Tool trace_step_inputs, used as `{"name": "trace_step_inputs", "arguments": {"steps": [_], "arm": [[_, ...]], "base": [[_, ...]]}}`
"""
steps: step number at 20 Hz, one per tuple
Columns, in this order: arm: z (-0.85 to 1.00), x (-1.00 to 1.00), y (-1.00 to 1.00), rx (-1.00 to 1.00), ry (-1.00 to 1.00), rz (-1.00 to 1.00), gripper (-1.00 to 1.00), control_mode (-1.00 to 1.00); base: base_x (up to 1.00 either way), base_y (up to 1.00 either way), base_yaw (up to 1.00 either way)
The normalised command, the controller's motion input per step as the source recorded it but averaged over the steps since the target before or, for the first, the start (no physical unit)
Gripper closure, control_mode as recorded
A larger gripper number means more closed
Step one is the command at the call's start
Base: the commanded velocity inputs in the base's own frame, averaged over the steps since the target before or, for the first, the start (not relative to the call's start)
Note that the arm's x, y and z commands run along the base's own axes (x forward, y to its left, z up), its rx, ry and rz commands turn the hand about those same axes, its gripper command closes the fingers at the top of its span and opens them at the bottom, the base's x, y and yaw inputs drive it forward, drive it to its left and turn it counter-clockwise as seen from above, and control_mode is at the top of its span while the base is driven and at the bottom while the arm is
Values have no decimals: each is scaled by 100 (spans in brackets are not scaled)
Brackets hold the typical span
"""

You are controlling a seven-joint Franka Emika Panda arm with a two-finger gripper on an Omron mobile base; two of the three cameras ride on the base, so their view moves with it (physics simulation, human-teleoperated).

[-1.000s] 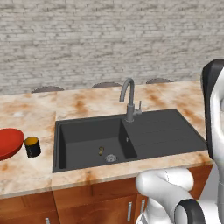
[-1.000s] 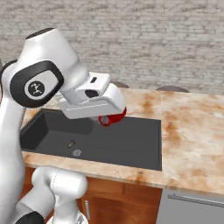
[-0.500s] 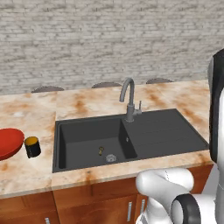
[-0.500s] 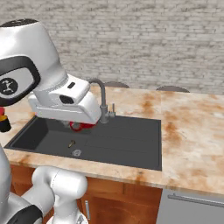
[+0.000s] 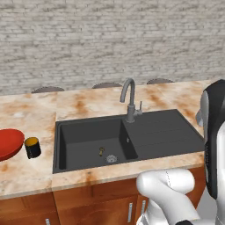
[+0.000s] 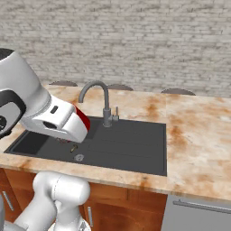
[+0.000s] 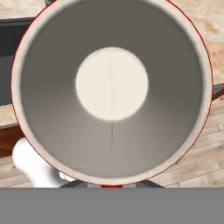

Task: Clear the mugs and bowl far away from the sink.

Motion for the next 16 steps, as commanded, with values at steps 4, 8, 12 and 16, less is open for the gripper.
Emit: {"name": "trace_step_inputs", "arguments": {"steps": [4,8,12,16], "arm": [[0,0,0,0,0,0,100,-100],[0,0,0,0,0,0,100,-100],[0,0,1,0,0,0,100,-100],[0,0,0,0,0,0,100,100]], "base": [[0,0,0],[0,0,0],[0,0,0],[0,0,-3]]}}
